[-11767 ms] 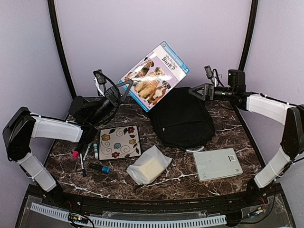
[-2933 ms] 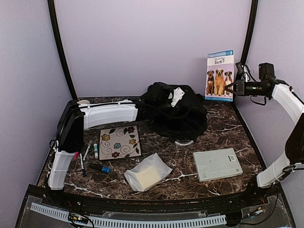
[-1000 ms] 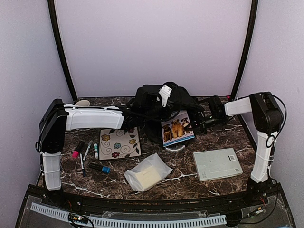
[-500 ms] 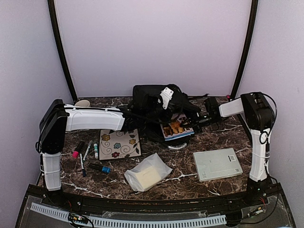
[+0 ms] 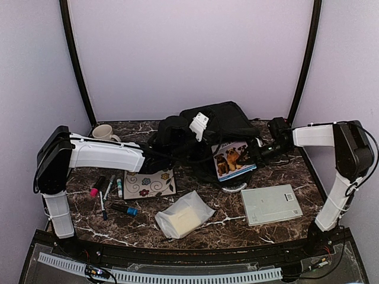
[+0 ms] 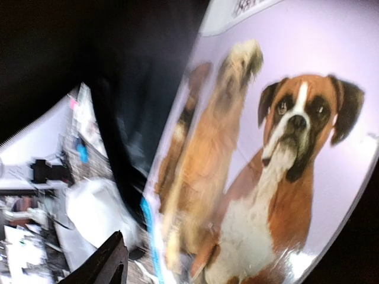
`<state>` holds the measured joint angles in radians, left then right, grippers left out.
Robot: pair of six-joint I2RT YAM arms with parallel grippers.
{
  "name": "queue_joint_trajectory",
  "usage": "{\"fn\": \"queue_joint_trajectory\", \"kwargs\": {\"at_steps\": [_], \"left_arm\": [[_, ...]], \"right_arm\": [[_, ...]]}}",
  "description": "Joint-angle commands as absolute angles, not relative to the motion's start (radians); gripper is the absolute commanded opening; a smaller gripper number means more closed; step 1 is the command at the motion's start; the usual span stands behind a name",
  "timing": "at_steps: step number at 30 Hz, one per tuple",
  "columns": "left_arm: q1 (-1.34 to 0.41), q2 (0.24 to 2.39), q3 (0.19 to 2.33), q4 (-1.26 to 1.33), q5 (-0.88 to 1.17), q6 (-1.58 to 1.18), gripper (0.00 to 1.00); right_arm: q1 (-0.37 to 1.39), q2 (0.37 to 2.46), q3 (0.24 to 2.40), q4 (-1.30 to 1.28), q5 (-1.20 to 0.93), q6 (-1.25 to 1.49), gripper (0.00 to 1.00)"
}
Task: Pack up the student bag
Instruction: Place the book in the largest pocket of the bag.
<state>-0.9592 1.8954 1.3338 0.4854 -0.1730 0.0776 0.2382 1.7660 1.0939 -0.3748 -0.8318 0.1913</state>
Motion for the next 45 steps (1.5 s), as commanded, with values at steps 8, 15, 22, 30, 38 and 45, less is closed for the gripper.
{"fn": "queue_joint_trajectory", "kwargs": {"at_steps": [8, 15, 22, 30, 38, 45], "left_arm": [[-0.943, 1.812, 1.282, 0.617, -0.155, 0.061, 0.0], [-0.938, 1.805, 1.284, 0.607, -0.155, 0.059, 0.0], [-0.936, 1.811, 1.293, 0.606, -0.144, 0.051, 0.0], [-0.934, 1.813, 1.309, 0.578, -0.125, 0.045, 0.0], [-0.928, 1.81, 1.311, 0.56, -0.084, 0.023, 0.0], [-0.928, 1.802, 1.342, 0.504, -0.043, 0.02, 0.0]], "right_arm": [[0.267, 1.609, 1.03, -0.529, -0.675, -0.091, 0.85], [0.272, 1.485, 0.979, -0.579, -0.529, -0.165, 0.83], [0.282, 1.467, 0.97, -0.782, -0.662, -0.398, 0.82], [0.395, 1.378, 0.959, -0.765, -0.576, -0.527, 0.61], [0.585, 1.36, 0.984, -0.707, -0.235, -0.725, 0.42], [0.667, 1.434, 1.002, -0.532, -0.004, -0.762, 0.39]]}}
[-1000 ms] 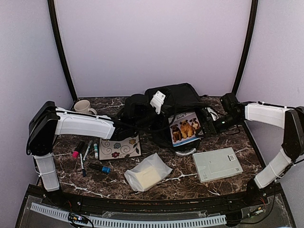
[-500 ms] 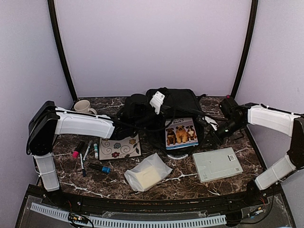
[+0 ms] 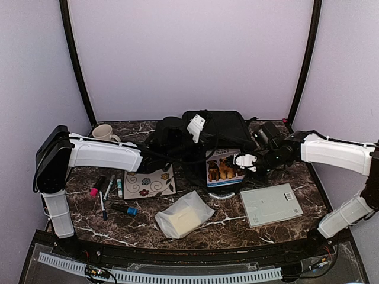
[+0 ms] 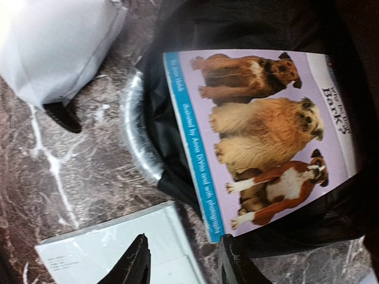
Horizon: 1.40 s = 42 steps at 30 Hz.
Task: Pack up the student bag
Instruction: Place the book in the largest pocket of the bag.
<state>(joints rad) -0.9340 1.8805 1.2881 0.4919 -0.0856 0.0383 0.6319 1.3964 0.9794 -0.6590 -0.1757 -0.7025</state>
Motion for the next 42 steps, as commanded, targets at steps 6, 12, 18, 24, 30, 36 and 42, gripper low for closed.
{"fn": "queue_joint_trajectory", "kwargs": {"at_steps": [6, 12, 18, 24, 30, 36, 42], "left_arm": [[-0.928, 1.783, 1.341, 0.485, -0.023, 0.016, 0.0], [-0.928, 1.784, 1.343, 0.48, -0.02, 0.023, 0.0], [-0.928, 1.784, 1.35, 0.475, -0.012, 0.023, 0.0], [-0.928, 1.781, 1.352, 0.463, -0.002, 0.026, 0.0], [-0.928, 1.786, 1.343, 0.462, -0.001, 0.025, 0.0], [-0.928, 1.779, 1.324, 0.462, 0.0, 0.031, 0.0], [-0.927, 1.775, 1.304, 0.461, -0.017, 0.03, 0.0]], "right_arm": [[0.7, 1.52, 1.02, -0.515, 0.018, -0.834, 0.43], [0.715, 1.585, 1.026, -0.433, 0.081, -0.865, 0.43], [0.715, 1.678, 1.066, -0.354, 0.132, -0.861, 0.42], [0.715, 1.755, 1.098, -0.197, 0.229, -0.852, 0.35], [0.712, 1.86, 1.11, 0.0, 0.324, -0.881, 0.31], [0.698, 1.953, 1.082, 0.192, 0.436, -0.95, 0.29], [0.711, 1.901, 1.064, 0.132, 0.412, -0.89, 0.37]]}}
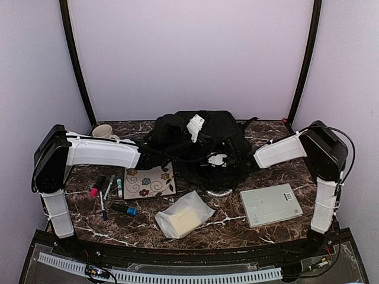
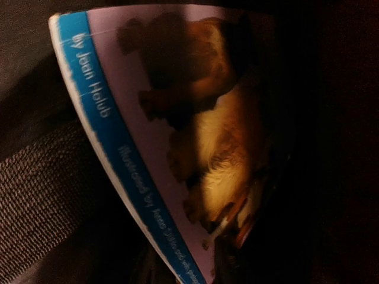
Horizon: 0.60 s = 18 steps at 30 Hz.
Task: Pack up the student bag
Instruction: Place the book in the largest pocket of the bag, then place the largest pocket in the student bag.
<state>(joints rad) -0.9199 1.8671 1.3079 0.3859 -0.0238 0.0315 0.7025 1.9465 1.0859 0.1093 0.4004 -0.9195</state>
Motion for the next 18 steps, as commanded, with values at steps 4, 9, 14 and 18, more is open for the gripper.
{"fn": "queue_joint_trajectory", "kwargs": {"at_steps": [4, 9, 14, 18], "left_arm": [[-0.918, 1.786, 1.303, 0.451, -0.033, 0.013, 0.0], [-0.876, 1.855, 1.37, 0.391, 0.018, -0.072, 0.0], [-0.86, 1.943, 1.41, 0.404, 0.037, -0.043, 0.0], [-0.854, 1.973, 1.41, 0.383, 0.064, -0.052, 0.0]], "right_arm": [[0.734, 1.778, 1.02, 0.0, 0.319, -0.831, 0.51], [0.759, 1.625, 0.944, -0.179, 0.201, -0.743, 0.61], [0.781, 1.497, 0.866, -0.354, 0.063, -0.713, 0.66], [0.777, 1.382, 0.797, -0.469, 0.076, -0.693, 0.66]]}}
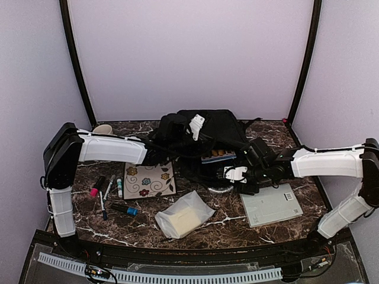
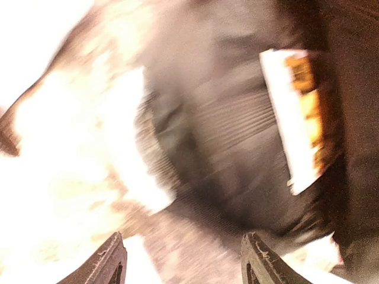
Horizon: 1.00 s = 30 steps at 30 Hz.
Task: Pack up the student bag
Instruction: Place the largest pocket in the student bag, then rotate the book at the center of the board.
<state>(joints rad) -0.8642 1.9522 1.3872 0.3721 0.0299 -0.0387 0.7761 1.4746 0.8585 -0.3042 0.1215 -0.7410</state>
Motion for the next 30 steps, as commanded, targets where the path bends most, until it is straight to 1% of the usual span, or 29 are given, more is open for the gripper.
{"fn": "queue_joint_trajectory", "kwargs": {"at_steps": [1, 4, 5, 6, 8, 10, 11, 13, 16, 20, 23, 26, 30], "left_arm": [[-0.853, 1.976, 1.407, 0.371, 0.082, -0.063, 0.0], [-0.853, 1.981, 1.403, 0.314, 0.173, -0.102, 0.01], [-0.853, 1.981, 1.404, 0.291, 0.201, -0.113, 0.08], [-0.853, 1.978, 1.409, 0.26, 0.214, -0.127, 0.2], [-0.854, 1.956, 1.407, 0.215, 0.231, -0.167, 0.35], [-0.862, 1.905, 1.358, 0.229, 0.24, -0.211, 0.49], [-0.867, 1.878, 1.327, 0.256, 0.246, -0.232, 0.56], [-0.876, 1.845, 1.293, 0.277, 0.273, -0.274, 0.65], [-0.897, 1.855, 1.294, 0.25, 0.355, -0.331, 0.7], [-0.952, 1.915, 1.315, 0.234, 0.455, -0.367, 0.7], [-0.993, 1.981, 1.385, 0.151, 0.523, -0.308, 0.69], [-1.016, 2.038, 1.455, 0.06, 0.526, -0.251, 0.68], [-1.019, 2.122, 1.54, -0.008, 0.568, -0.249, 0.68]], "right_arm": [[0.77, 1.343, 0.772, -0.483, 0.093, -0.689, 0.67], [0.685, 1.224, 0.73, -0.537, 0.081, -0.679, 0.71], [0.63, 1.197, 0.724, -0.555, 0.057, -0.678, 0.71], [0.575, 1.177, 0.724, -0.573, 0.03, -0.678, 0.71], [0.471, 1.151, 0.729, -0.617, -0.006, -0.685, 0.71], [0.384, 1.128, 0.736, -0.665, -0.041, -0.693, 0.72], [0.342, 1.117, 0.736, -0.682, -0.057, -0.695, 0.73], [0.268, 1.097, 0.731, -0.712, -0.084, -0.699, 0.75], [0.154, 1.102, 0.73, -0.741, -0.109, -0.705, 0.77], [0.03, 1.161, 0.736, -0.748, -0.126, -0.695, 0.77], [-0.067, 1.211, 0.741, -0.676, -0.083, -0.658, 0.81], [-0.165, 1.303, 0.811, -0.735, -0.177, -0.646, 0.82], [-0.223, 1.411, 0.884, -0.836, -0.278, -0.657, 0.79]]}}
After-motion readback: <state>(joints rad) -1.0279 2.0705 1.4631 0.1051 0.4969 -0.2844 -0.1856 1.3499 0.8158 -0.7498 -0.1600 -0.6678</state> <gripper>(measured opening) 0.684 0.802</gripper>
